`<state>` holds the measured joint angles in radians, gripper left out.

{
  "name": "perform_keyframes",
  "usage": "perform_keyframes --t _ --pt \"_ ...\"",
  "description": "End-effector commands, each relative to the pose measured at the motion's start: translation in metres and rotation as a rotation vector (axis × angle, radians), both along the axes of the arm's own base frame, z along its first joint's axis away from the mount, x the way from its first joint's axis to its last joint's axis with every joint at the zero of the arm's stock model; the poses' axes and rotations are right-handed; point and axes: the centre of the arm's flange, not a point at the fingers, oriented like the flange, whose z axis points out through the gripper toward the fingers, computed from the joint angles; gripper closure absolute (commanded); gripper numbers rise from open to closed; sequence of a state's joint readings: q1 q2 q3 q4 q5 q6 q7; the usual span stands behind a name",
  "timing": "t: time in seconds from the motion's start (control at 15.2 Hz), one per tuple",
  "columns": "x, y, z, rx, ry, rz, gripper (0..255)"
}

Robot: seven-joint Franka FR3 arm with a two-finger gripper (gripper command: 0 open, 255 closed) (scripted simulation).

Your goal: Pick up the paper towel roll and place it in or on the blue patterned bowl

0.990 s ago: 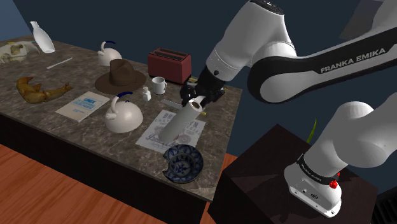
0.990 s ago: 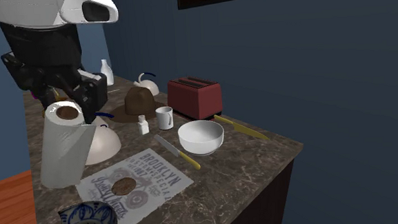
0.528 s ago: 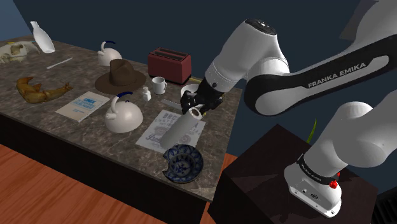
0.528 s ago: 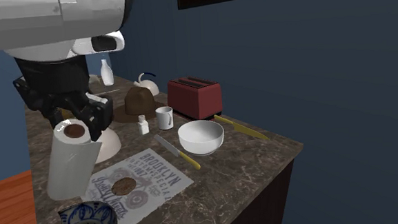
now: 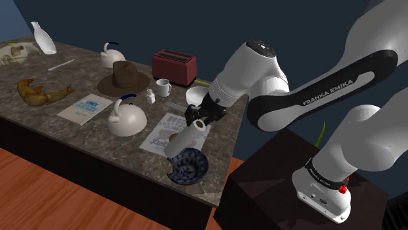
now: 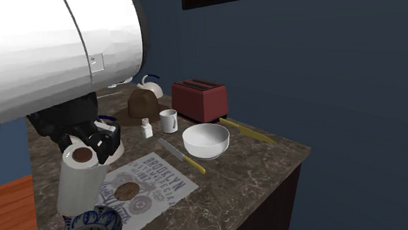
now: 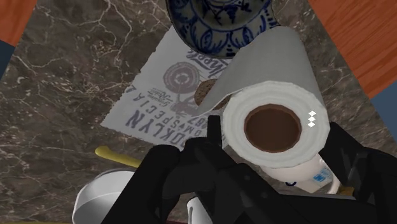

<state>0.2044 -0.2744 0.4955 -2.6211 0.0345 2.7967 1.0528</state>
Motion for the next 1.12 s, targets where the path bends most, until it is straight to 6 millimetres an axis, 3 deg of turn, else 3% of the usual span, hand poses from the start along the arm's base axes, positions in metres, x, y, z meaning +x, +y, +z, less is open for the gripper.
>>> perform_keyframes --t 0.0,0.2,0.73,0.79,1.06 --pt "0.0 -0.001 -0.011 0.0 0.0 0.0 255" --pt "0.0 -0.001 -0.027 0.0 0.0 0.0 255" --pt "0.0 -0.001 -0.027 0.0 0.0 0.0 255" --pt "-0.001 -0.001 -0.027 0.0 0.0 0.0 0" --pt "0.0 -0.001 -0.027 0.0 0.0 0.0 0"
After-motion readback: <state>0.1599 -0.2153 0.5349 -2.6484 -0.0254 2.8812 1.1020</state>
